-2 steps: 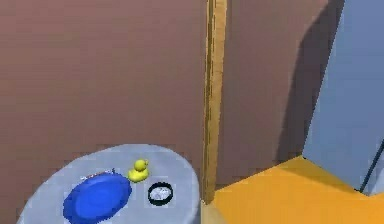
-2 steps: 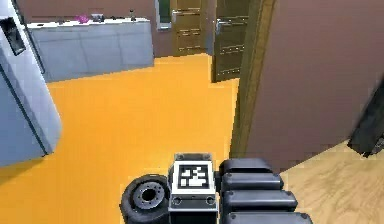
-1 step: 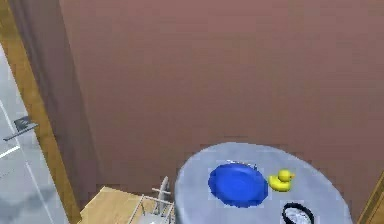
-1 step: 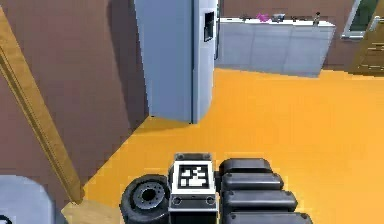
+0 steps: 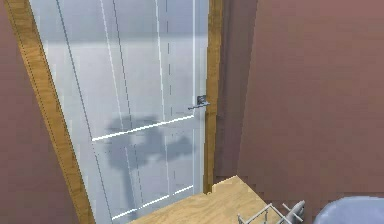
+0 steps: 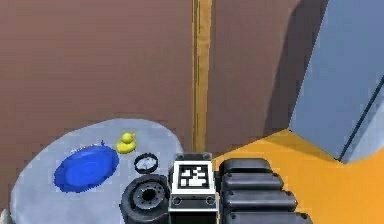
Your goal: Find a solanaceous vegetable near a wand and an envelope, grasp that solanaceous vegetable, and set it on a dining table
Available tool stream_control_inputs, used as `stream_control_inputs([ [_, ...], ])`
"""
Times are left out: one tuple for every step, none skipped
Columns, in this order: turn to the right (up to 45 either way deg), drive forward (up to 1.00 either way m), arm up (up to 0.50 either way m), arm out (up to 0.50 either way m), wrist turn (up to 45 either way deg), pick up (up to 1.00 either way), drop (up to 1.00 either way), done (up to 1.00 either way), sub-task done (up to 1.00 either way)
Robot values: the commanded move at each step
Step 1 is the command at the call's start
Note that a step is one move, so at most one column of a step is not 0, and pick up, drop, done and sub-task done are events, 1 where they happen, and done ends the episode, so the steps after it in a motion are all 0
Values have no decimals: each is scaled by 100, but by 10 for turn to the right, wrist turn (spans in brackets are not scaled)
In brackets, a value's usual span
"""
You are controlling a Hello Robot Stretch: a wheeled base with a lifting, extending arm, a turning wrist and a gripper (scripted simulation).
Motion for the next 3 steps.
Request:
stream_control_inputs([
  [-30, 0, 0, 0, 0, 0, 0, 0, 0],
  [0, 0, 0, 48, 0, 0, 0, 0, 0],
  [0, 0, 0, 0, 390, 0, 0, 0, 0],
])
